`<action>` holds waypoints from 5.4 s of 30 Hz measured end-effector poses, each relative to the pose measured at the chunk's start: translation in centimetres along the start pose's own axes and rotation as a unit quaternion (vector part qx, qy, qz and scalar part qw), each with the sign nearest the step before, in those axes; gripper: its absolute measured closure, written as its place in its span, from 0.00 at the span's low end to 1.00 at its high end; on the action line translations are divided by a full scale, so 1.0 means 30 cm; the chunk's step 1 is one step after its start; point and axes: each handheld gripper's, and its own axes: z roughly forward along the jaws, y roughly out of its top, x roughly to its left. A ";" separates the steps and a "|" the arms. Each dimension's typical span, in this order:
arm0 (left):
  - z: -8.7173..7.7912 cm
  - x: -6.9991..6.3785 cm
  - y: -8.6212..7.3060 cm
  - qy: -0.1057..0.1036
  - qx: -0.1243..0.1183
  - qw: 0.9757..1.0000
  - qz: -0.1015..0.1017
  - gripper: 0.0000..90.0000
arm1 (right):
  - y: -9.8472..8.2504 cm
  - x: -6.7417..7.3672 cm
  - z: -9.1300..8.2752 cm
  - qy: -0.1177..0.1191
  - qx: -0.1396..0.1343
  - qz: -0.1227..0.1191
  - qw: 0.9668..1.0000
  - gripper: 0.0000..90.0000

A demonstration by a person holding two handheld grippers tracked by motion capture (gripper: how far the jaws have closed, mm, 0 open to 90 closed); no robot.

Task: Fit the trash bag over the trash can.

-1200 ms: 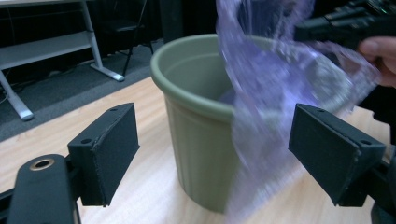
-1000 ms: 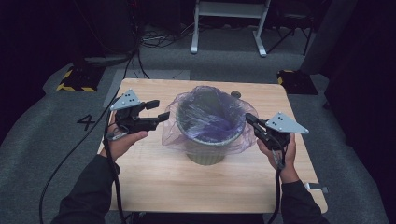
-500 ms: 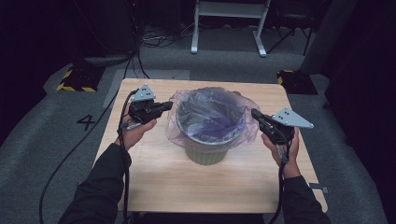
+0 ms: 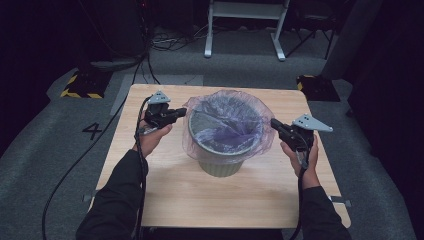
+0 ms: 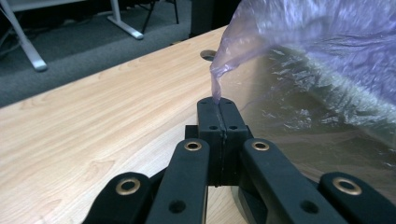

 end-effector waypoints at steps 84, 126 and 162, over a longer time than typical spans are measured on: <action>0.039 -0.263 -0.298 -0.062 0.101 0.984 0.135 1.00 | -0.159 0.092 -0.009 0.174 0.069 -0.112 0.976 1.00; 0.040 -0.245 -0.314 -0.048 0.086 0.986 0.133 1.00 | 0.263 -0.026 0.071 0.129 0.011 -0.119 0.984 0.43; 0.052 -0.222 -0.322 -0.039 0.092 0.986 0.134 1.00 | 0.153 -0.121 0.329 0.031 0.118 -0.038 0.992 1.00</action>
